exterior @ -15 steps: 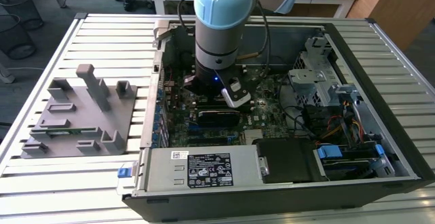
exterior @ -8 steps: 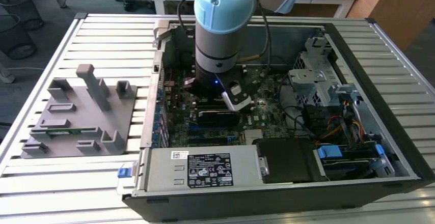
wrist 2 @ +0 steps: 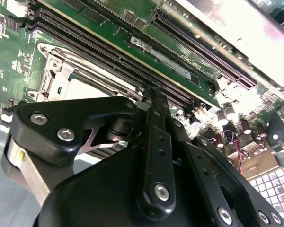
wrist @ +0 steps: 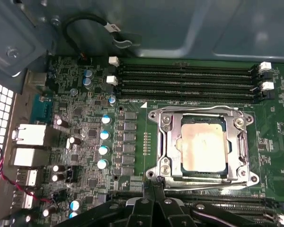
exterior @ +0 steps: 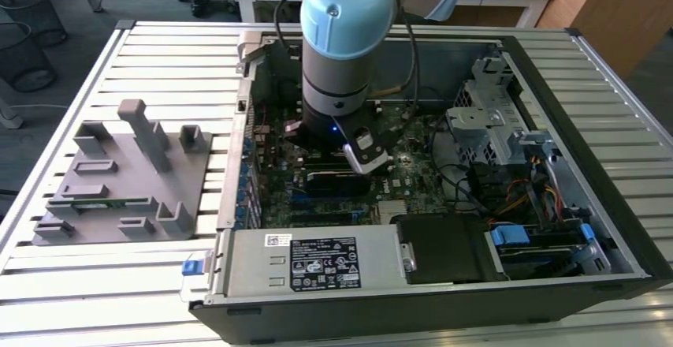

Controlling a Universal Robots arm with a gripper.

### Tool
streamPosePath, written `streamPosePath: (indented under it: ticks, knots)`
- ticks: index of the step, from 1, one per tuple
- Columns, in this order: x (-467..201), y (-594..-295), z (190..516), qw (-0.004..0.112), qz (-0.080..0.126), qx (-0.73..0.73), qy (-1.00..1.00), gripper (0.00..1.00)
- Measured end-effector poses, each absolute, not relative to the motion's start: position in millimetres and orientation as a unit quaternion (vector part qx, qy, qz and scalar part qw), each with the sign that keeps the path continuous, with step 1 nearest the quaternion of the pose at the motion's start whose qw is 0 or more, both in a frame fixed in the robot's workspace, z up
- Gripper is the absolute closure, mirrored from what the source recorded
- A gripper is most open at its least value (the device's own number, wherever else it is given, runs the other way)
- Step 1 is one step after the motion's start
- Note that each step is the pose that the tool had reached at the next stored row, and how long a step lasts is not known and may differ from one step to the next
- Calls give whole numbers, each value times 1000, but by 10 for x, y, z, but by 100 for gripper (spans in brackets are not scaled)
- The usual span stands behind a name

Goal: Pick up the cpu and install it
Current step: 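Install the second cpu locking lever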

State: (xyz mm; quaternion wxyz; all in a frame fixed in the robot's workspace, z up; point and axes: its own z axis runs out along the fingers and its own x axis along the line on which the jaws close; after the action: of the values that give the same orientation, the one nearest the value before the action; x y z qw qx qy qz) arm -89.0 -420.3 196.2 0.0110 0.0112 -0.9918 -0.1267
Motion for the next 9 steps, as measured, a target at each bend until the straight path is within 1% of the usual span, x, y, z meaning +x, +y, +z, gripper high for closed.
streamPosePath:
  ticks: [9]
  knots:
    - [-890, -4202, 1920, 11, -139, 11, -990, 89]
